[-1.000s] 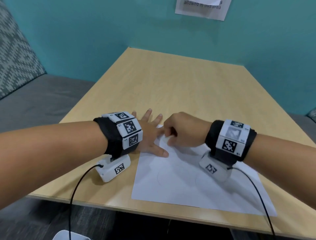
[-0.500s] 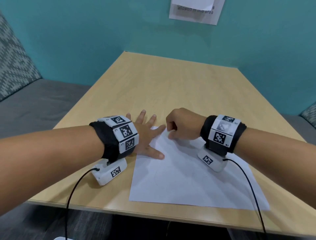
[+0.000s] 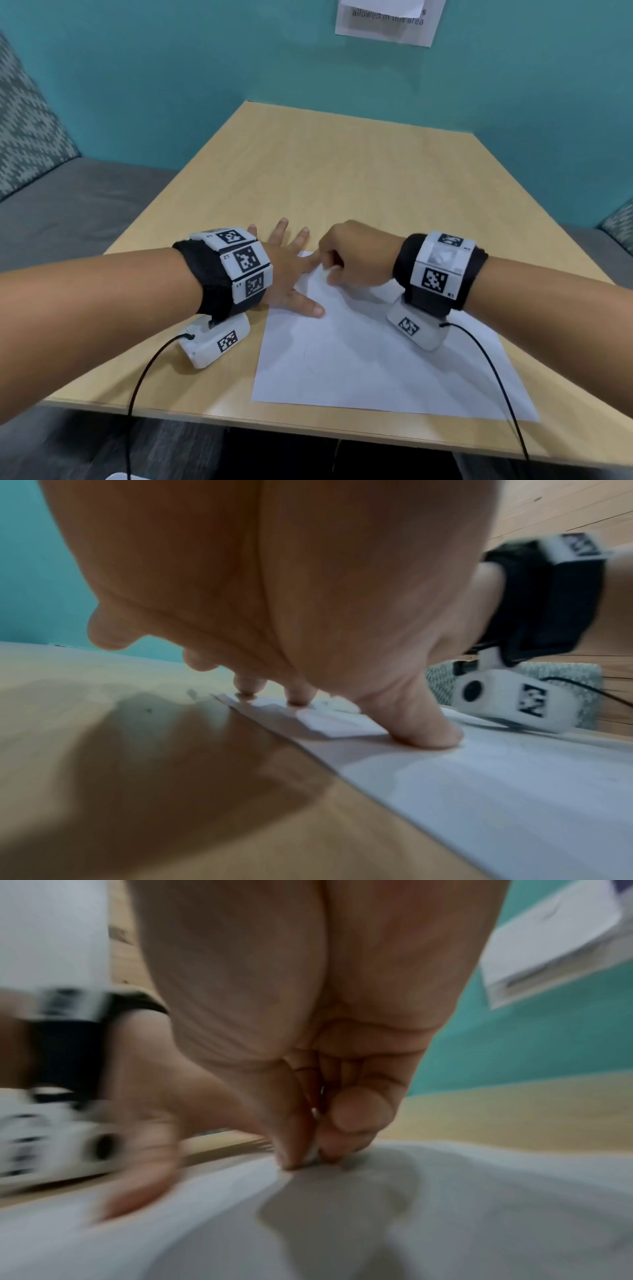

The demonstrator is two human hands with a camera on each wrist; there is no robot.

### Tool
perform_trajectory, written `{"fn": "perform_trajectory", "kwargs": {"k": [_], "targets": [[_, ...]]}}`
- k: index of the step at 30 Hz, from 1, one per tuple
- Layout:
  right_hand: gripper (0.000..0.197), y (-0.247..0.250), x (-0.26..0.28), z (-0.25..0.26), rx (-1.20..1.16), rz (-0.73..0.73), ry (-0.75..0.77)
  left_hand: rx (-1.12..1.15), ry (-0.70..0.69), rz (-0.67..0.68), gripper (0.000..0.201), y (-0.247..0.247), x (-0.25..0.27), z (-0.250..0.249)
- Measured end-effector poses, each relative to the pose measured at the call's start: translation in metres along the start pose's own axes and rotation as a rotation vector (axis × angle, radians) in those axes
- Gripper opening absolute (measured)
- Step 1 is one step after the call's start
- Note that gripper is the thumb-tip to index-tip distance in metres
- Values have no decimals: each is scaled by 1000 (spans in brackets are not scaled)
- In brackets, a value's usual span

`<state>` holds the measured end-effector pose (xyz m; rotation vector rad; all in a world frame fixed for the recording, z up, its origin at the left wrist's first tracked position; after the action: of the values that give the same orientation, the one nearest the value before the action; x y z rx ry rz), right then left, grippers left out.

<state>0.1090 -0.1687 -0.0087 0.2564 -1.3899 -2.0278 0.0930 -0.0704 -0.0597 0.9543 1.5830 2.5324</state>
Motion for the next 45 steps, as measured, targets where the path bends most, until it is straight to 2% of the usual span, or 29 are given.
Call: {"fn": "perform_trajectory", "kwargs": {"k": [2, 6, 10, 15, 19, 29, 34, 38, 42, 45], "targets": [[9, 7, -2, -3, -3, -34, -19, -1, 6, -4, 107, 0, 0, 0], [19, -20, 7, 20, 35, 118, 76, -7, -6, 17, 97, 3, 4, -1], [18, 16, -4, -15, 26, -43, -53, 10, 8, -18, 110, -1, 0, 1], [11, -2, 5, -9, -22, 9, -4, 7, -10, -14, 110, -1, -3, 1], [7, 23, -1, -40, -1, -88, -113, -2, -4, -6, 111, -2, 0, 2], [9, 19, 1, -37, 11, -91, -97, 38, -73, -65, 107, 8, -3, -13], [10, 2, 7, -19, 16, 20, -39, 35, -60, -68, 106, 3, -7, -10], [9, 19, 1, -27, 31, -43, -101, 24, -24, -73, 109, 3, -9, -10], [9, 1, 6, -12, 36, 51, -41, 31, -28, -84, 106, 4, -8, -10], [15, 17, 3, -25, 32, -24, -103, 29, -8, -80, 109, 3, -9, -9]]}}
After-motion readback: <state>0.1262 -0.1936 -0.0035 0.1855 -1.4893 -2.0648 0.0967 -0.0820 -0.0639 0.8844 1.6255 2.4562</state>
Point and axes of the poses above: each hand's wrist, its own x-axis away from the middle knuckle, its own y-axis out of the back of the hand, z = x × y, the point moved 7 cm from there along -x, towards the middle knuckle, and after that the axes turned 13 degrees about -x, right-handed, at the moved point
